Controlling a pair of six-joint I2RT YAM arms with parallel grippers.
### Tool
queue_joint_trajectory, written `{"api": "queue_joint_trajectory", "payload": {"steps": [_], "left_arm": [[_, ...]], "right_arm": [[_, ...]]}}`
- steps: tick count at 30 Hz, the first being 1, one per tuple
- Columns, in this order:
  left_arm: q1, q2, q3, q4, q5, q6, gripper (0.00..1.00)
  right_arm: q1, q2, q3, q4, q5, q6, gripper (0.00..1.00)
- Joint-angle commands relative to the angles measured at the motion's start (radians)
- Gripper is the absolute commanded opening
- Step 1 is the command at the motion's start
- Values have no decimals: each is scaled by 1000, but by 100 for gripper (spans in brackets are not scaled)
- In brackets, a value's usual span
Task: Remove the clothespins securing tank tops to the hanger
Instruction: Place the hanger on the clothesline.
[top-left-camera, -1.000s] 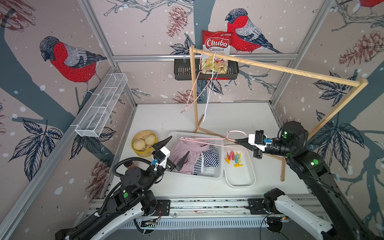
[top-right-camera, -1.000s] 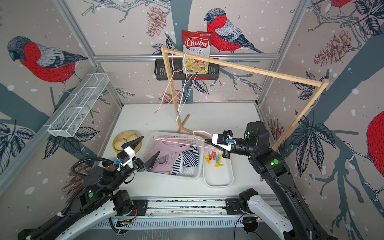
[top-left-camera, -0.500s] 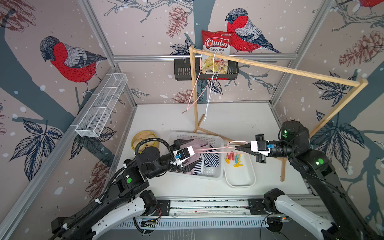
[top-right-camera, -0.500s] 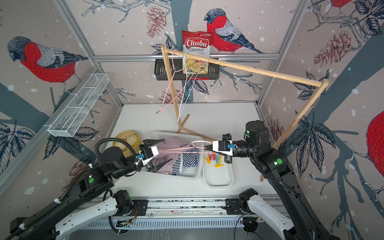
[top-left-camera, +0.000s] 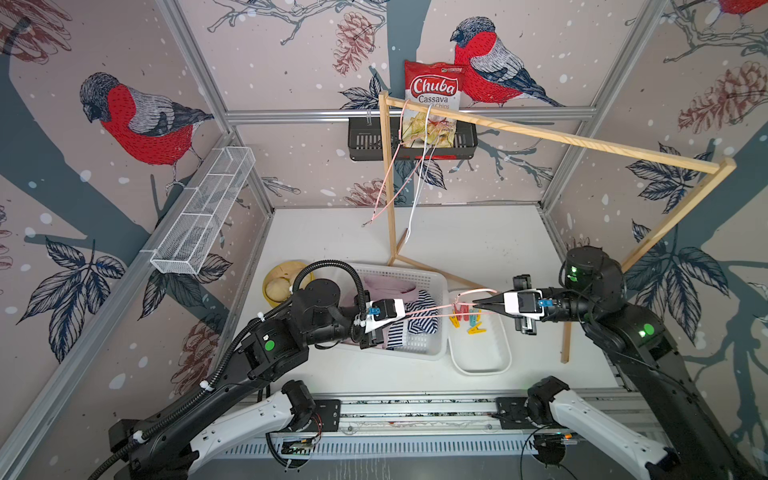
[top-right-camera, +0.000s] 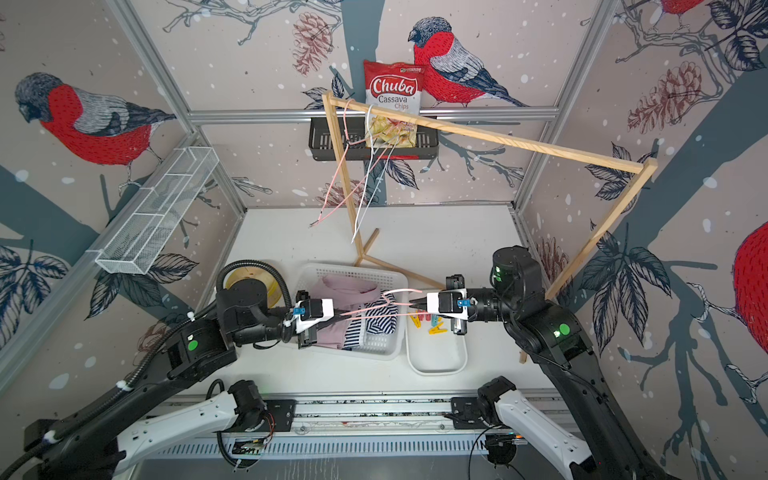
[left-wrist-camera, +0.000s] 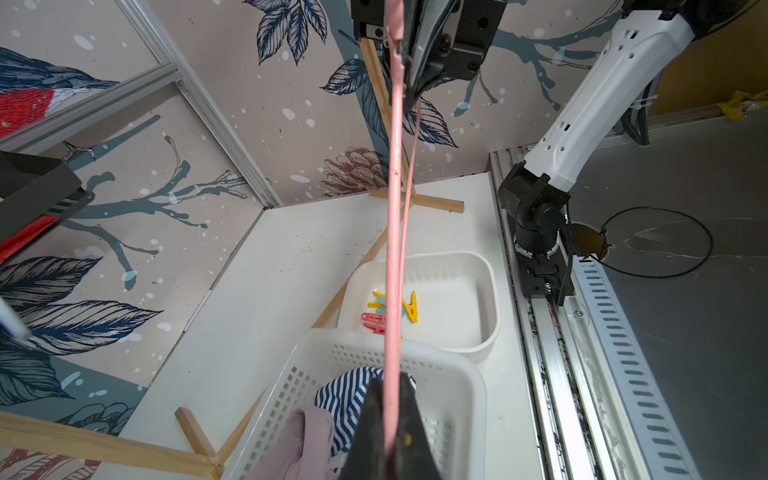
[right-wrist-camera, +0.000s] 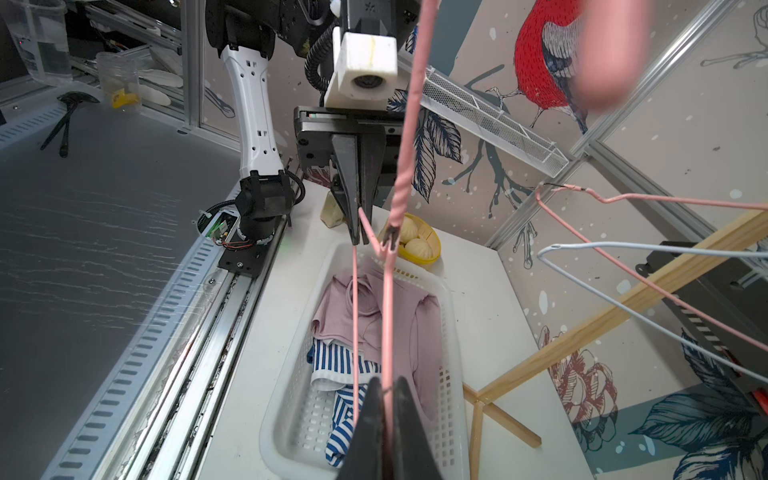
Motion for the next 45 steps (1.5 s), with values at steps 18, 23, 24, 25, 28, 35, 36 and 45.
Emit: {"api": "queue_joint_trajectory", "payload": {"steps": [18, 23, 24, 25, 28, 35, 36, 45], "left_arm": [[1, 148, 162, 94, -272, -194, 0], [1, 316, 340, 132, -371, -343, 0], [2, 339, 364, 151, -385, -372, 0], [1, 363, 386, 175, -400, -403, 0], [1, 422, 452, 230, -429, -493, 0], [1, 543, 594, 255, -525, -593, 0], [1, 562, 617, 244, -538, -595, 0], [0, 724, 761, 211, -585, -563, 0]], "right_arm": [[2, -379, -190, 566, 501, 487, 100], [4, -257, 3, 384, 530, 603, 100], [4, -234, 18, 364, 541, 615, 100], [4, -212, 26, 352, 564, 635, 100], [5, -175, 19, 345, 615, 656, 100], [4, -161, -65, 449, 610, 689, 100], [3, -159, -72, 459, 610, 692, 100], [3, -139, -99, 472, 602, 693, 100]]}}
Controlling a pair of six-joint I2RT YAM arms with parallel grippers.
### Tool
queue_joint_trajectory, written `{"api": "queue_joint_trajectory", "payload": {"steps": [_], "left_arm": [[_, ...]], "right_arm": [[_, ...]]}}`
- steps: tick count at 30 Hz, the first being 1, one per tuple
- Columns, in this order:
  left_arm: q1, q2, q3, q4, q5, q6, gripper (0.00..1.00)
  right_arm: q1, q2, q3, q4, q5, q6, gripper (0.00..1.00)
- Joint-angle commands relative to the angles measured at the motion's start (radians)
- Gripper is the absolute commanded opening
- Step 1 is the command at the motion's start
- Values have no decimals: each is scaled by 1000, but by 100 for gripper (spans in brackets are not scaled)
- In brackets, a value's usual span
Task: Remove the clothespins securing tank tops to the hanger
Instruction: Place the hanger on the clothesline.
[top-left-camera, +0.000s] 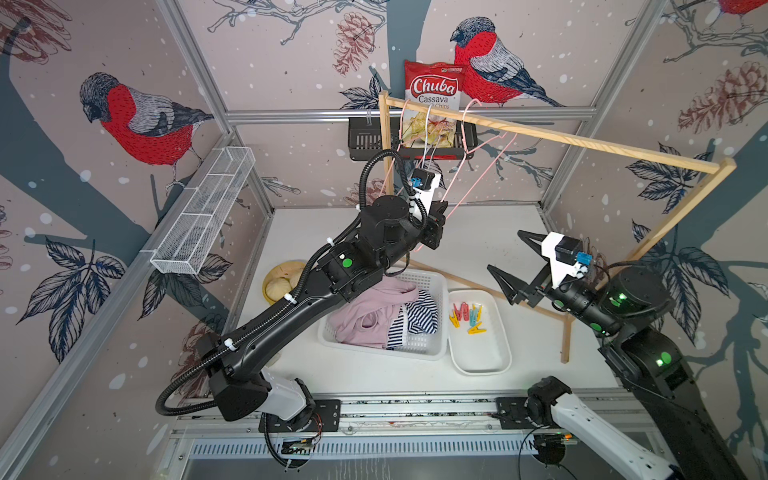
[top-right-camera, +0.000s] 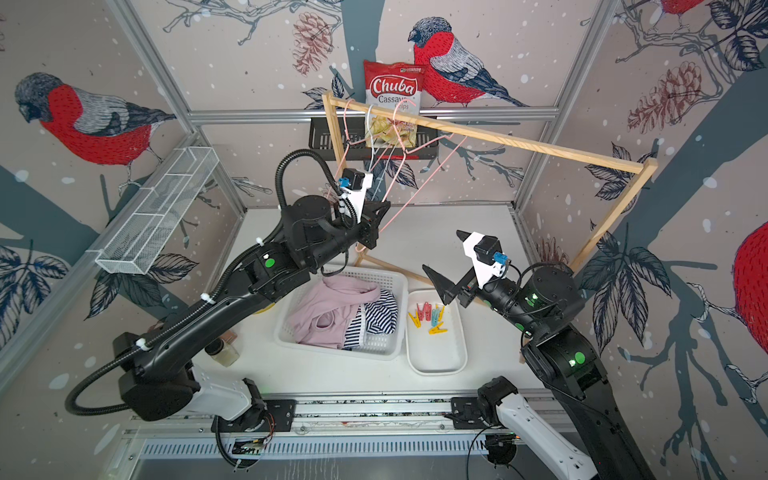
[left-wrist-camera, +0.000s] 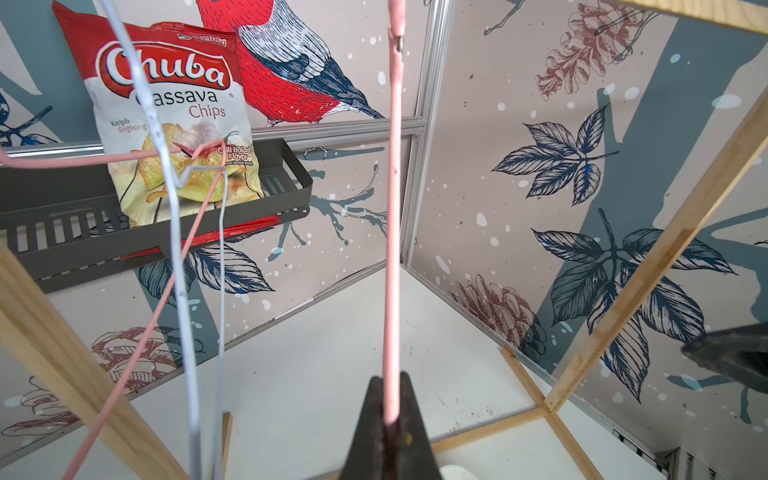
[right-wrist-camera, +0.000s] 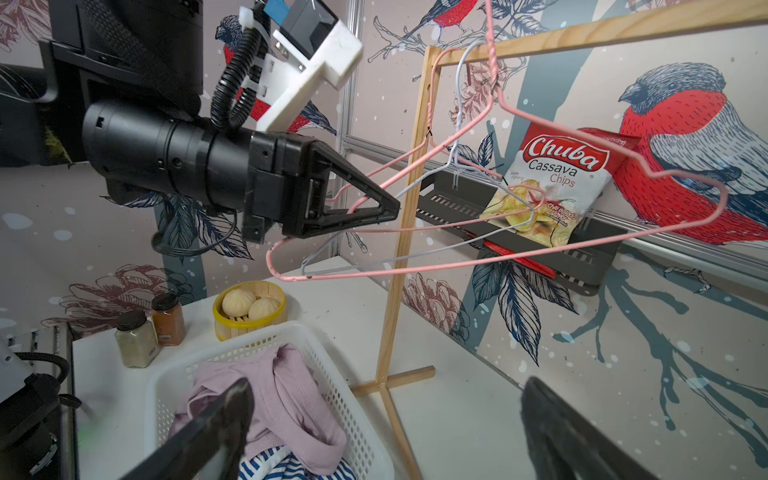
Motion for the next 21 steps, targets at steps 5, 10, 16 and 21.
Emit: {"api": "queue_joint_trajectory", "payload": {"steps": [5, 10, 16, 21], "left_arm": [[-2, 95, 72, -5, -9, -27, 0], [-5, 132, 86, -36, -4, -35, 0], [-6, 26, -39, 70, 56, -48, 65], [-7, -170, -269, 270, 85, -6, 99]], "right_arm": [[0, -4, -22, 39, 11, 10, 100], [0, 0, -27, 35, 21, 15, 100], [1, -3, -38, 48, 39, 33, 100], [0, -16, -78, 115, 115, 46, 100]]}}
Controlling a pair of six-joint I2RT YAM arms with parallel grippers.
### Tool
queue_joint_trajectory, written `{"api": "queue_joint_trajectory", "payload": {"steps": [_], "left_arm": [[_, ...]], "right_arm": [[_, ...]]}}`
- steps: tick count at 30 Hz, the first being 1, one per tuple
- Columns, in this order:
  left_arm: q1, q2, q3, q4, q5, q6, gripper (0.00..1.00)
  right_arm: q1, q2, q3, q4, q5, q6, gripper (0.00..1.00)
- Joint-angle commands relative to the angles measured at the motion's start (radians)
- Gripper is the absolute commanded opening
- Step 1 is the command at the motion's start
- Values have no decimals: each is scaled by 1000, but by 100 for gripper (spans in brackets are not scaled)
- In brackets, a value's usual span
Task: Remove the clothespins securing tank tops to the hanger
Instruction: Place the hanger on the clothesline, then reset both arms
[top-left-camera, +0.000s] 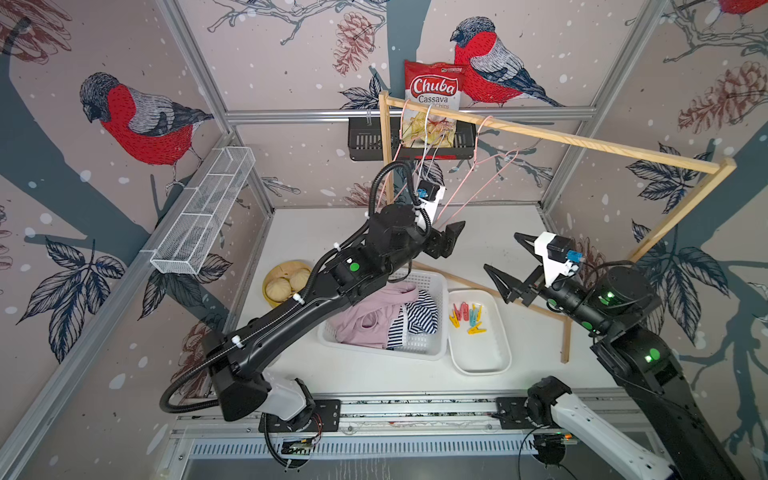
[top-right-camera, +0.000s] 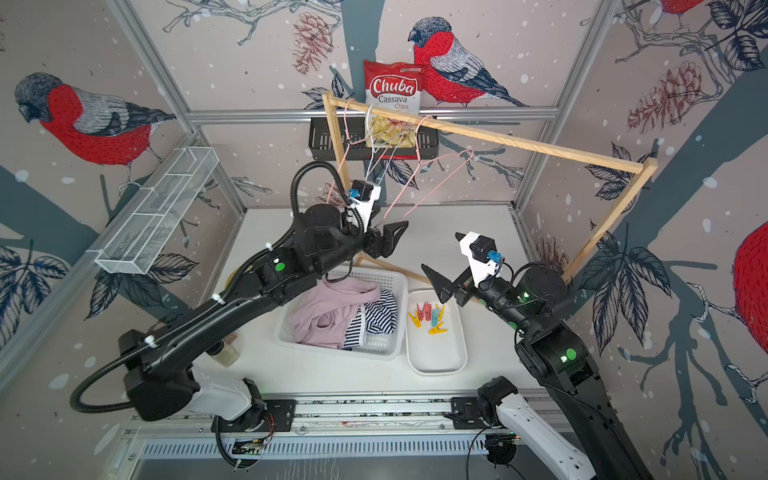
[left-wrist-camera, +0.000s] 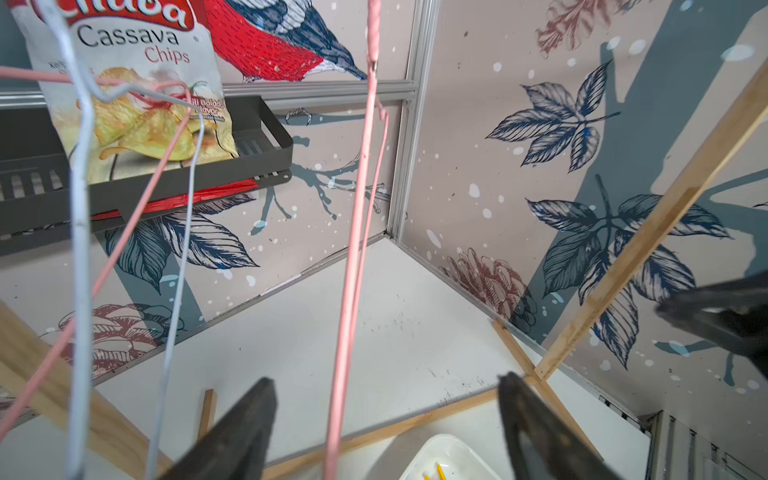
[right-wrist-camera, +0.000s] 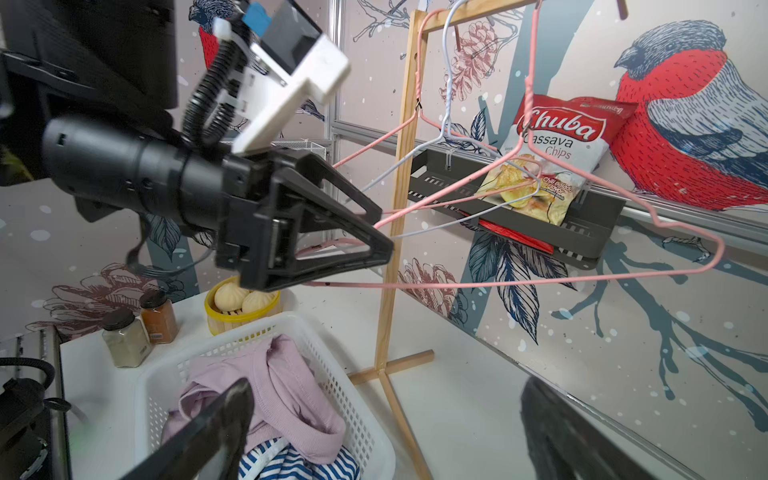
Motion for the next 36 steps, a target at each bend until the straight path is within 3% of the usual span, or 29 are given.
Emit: {"api": "queue_joint_trajectory", "payload": {"steps": [1, 8, 11, 15, 17, 21, 27, 33, 36], "left_arm": [[-1, -119, -143, 236, 23, 31, 99], [-1, -499, -627, 594, 198, 247, 99], [-1, -617, -733, 602, 163, 293, 99], [-1, -761, -863, 536, 26, 354, 99], [-1, -818, -919, 500, -36, 365, 98], [-1, -914, -1049, 503, -203, 311, 97], [2, -997, -1272, 716, -445, 273, 97], [52, -887, -1380, 907, -503, 292, 96], [158, -831, -1459, 1049, -465, 226, 96]], "right_arm": [[1, -14, -35, 106, 103, 22, 100], [1, -21, -199, 284, 384, 47, 100], [-1, -26, -282, 376, 489, 50, 100], [-31, -29, -409, 502, 649, 113, 100], [-82, -31, -464, 533, 620, 163, 100], [-241, -21, -555, 553, 431, 272, 100], [-426, 7, -727, 708, 312, 358, 100], [-443, 98, -841, 933, 382, 362, 100], [-443, 174, -845, 974, 399, 346, 100]]}}
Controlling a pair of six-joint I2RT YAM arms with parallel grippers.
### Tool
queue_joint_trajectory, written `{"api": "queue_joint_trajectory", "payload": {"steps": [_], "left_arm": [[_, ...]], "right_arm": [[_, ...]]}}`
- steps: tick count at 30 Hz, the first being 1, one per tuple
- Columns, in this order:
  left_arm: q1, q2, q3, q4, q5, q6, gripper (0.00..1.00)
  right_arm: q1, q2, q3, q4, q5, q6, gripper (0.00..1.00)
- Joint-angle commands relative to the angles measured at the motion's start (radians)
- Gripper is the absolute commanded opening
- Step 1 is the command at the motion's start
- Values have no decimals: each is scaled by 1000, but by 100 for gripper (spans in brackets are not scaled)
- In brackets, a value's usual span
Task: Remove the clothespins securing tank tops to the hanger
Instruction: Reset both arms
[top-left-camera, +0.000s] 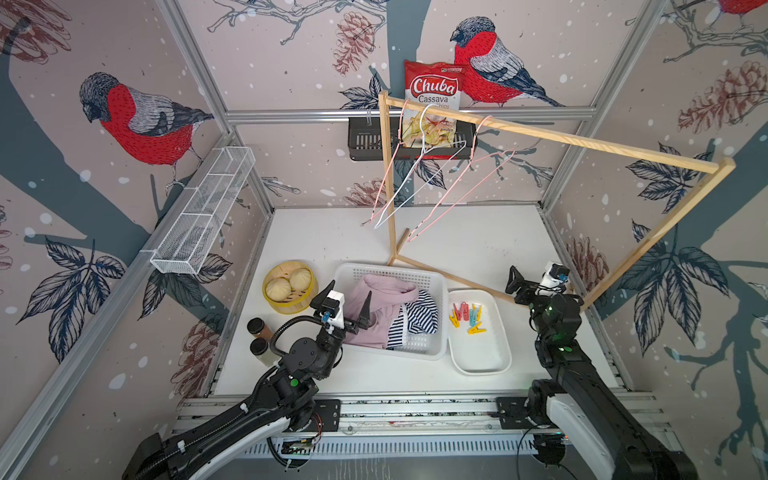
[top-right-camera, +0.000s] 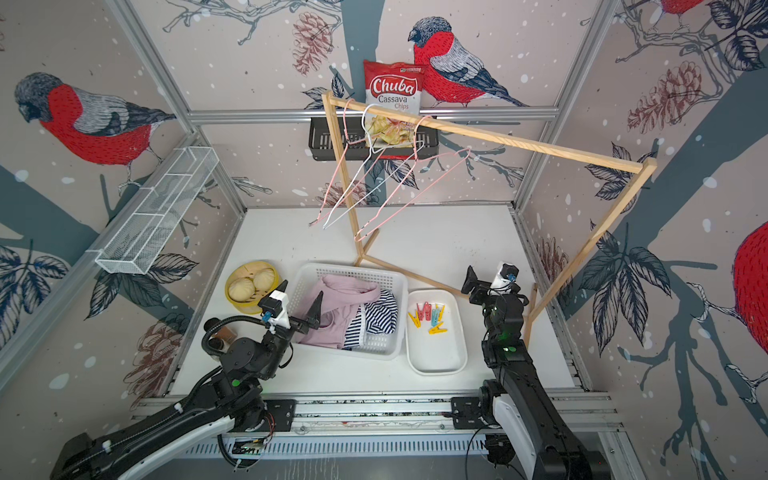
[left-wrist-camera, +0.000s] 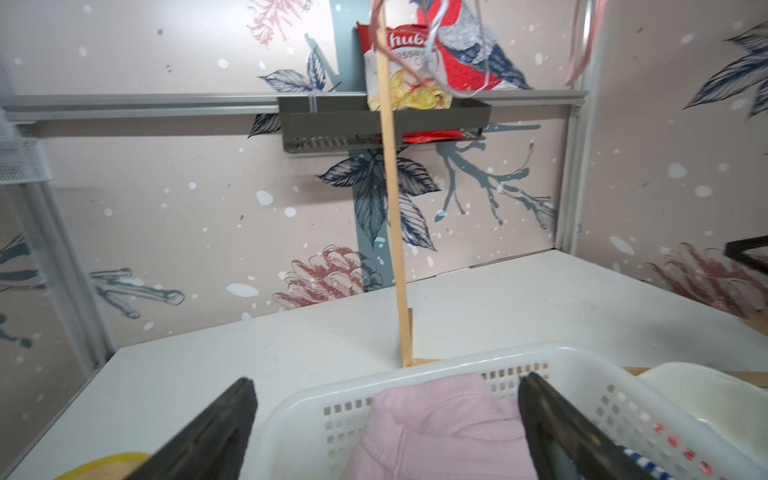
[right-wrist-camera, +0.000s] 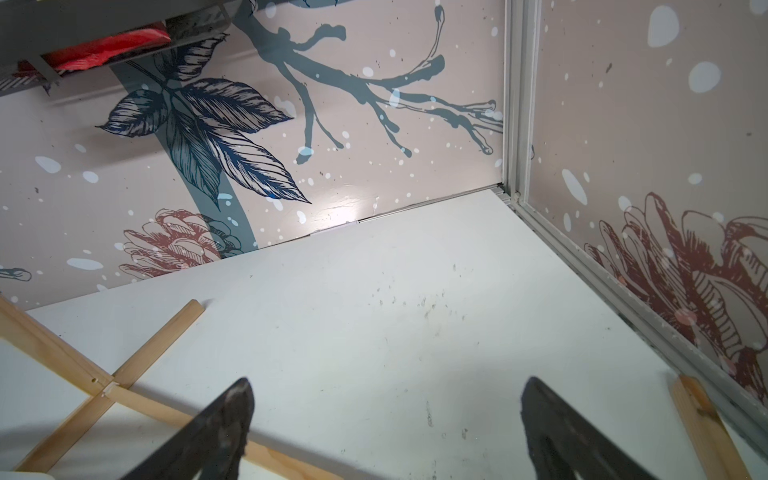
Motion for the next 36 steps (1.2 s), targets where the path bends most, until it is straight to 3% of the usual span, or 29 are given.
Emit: {"api": "queue_joint_trajectory", "payload": {"steps": [1, 6, 12, 15, 18, 21, 22, 23, 25, 27, 30, 33, 36], "left_arm": [[98, 43, -62, 253, -18, -87, 96], [290, 98, -96, 313, 16, -160, 96], [478, 249, -158, 520, 20, -126, 96], [565, 334, -140, 534, 91, -158, 96], [590, 493, -120, 639, 103, -134, 96], [599, 650, -109, 800, 113, -86, 96], [600, 654, -98, 799, 123, -80, 96], [606, 642, -76, 746, 148, -80, 96], [630, 629, -7, 584, 227, -98, 96], [632, 616, 8, 520, 262, -111, 96], [632, 552, -52, 526, 218, -167, 96], [641, 540, -101, 521, 191, -213, 96], [642, 576, -172, 676, 176, -229, 96]], "right_arm": [[-1, 58, -16, 174, 24, 4, 100], [-1, 181, -49, 345, 17, -23, 100], [5, 382, -17, 448, 66, -107, 100], [0, 458, -42, 543, 82, -132, 100], [5, 530, 2, 540, 61, -167, 100], [-18, 684, -61, 789, 55, -161, 100], [-17, 756, -79, 941, 66, -166, 100], [-17, 761, -76, 963, 67, -167, 100], [-29, 690, -11, 706, 37, -154, 100], [-31, 733, -20, 793, 24, -162, 100], [-32, 700, 7, 683, 32, -153, 100], [-31, 710, 1, 714, 39, -154, 100], [-31, 710, 1, 714, 39, -153, 100]]}}
